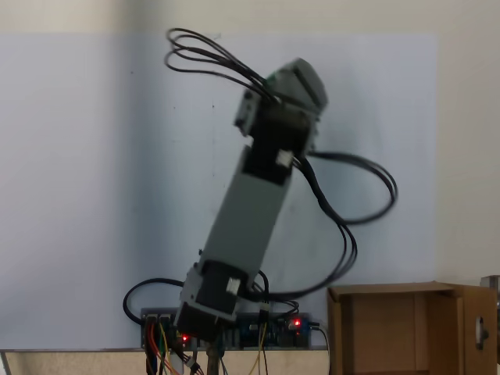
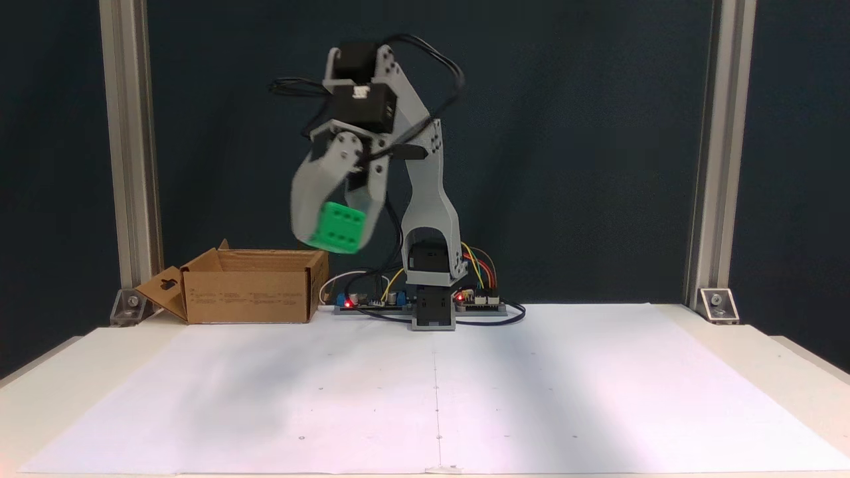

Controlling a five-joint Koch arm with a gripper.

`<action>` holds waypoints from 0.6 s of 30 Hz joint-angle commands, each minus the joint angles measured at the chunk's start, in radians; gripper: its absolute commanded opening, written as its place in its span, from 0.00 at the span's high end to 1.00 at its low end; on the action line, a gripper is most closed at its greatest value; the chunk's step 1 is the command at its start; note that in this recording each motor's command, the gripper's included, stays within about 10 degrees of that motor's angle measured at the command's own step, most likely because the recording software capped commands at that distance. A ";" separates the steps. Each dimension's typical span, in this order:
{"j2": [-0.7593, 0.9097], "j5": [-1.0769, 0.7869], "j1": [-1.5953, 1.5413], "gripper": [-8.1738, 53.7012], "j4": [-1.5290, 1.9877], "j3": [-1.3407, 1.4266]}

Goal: Grasp a green dice and put it in the bin.

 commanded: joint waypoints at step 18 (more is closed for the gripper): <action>0.202 -0.437 0.976 0.68 0.132 -0.052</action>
